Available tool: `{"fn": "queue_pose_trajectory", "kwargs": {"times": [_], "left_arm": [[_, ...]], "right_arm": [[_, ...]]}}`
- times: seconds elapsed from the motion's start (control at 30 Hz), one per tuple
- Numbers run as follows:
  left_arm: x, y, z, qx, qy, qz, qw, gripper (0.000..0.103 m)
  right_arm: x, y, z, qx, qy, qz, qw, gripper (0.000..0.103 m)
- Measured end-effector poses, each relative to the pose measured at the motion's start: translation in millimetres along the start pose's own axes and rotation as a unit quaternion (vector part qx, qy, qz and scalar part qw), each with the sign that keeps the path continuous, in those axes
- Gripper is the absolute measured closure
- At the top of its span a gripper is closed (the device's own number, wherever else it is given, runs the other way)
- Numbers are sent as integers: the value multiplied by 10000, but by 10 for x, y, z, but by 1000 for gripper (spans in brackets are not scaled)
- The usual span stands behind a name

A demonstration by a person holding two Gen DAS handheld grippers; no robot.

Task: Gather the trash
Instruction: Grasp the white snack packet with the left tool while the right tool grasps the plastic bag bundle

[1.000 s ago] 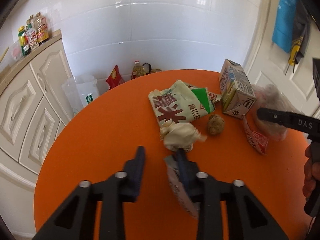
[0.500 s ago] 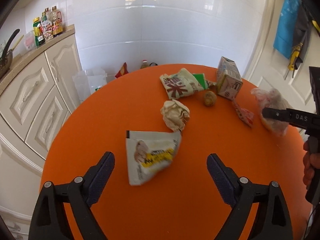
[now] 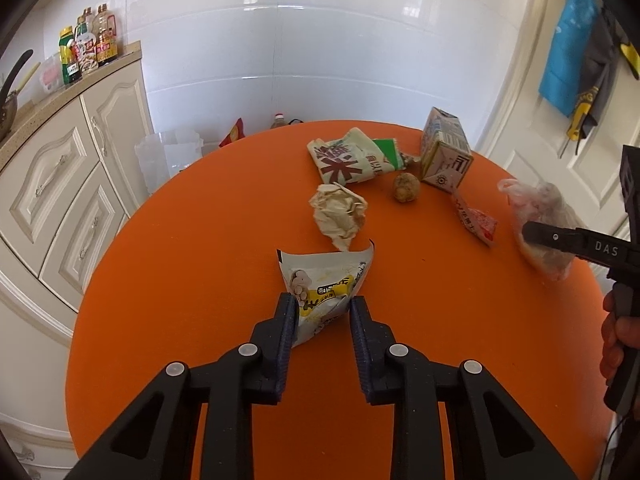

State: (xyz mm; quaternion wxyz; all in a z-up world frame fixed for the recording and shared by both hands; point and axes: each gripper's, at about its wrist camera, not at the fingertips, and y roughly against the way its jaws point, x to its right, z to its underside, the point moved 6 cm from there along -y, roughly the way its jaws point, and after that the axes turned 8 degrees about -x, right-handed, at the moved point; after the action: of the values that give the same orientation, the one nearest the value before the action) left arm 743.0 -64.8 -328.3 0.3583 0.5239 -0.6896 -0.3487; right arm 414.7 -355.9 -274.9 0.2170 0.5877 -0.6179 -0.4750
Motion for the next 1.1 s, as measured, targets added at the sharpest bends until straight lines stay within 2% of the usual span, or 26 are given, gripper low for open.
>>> {"fn": "queue_pose_trajectory", "kwargs": {"times": [0.3, 0.4, 0.47, 0.53, 0.57, 0.6, 0.67, 0.7, 0.77, 0.83, 0.87, 0.9, 1.1], "left_arm": [[161, 330, 295, 100, -41, 236, 9997, 85], [232, 323, 355, -9, -254, 197, 9995, 85], [323, 311, 320, -3, -533, -25, 9986, 78], [319, 279, 288, 5, -629, -104, 9980, 55], [308, 266, 265, 43, -640, -69, 9979, 51], [284, 258, 240, 95, -612, -45, 9981, 46], [251, 191, 199, 53, -537, 48, 9985, 46], [259, 157, 201, 19, -527, 90, 9986, 48], [275, 58, 220, -72, -537, 161, 9984, 60], [318, 89, 233, 16, -585, 129, 9982, 68], [338, 122, 236, 75, -594, 199, 9980, 75], [355, 124, 244, 3, -553, 384, 9977, 91], [450, 210, 346, -1, -460, 495, 9977, 95]], "right_arm": [[111, 189, 113, 56, -49, -73, 9999, 60], [158, 213, 163, 31, -89, -57, 9999, 60], [179, 220, 197, 14, -96, -49, 9999, 60], [182, 230, 225, 4, -94, -55, 9999, 60], [176, 234, 244, -1, -88, -56, 9999, 60], [167, 239, 254, -7, -72, -57, 10000, 60], [154, 253, 267, -12, -40, -66, 10000, 60], [148, 262, 271, -8, -29, -61, 10000, 60], [157, 274, 271, -10, -24, -67, 10000, 60], [162, 289, 274, -2, -19, -59, 10000, 60], [167, 298, 275, 5, -21, -54, 10000, 60], [175, 305, 277, 10, -28, -53, 10000, 60], [197, 375, 297, 68, -45, -100, 9999, 60]]}}
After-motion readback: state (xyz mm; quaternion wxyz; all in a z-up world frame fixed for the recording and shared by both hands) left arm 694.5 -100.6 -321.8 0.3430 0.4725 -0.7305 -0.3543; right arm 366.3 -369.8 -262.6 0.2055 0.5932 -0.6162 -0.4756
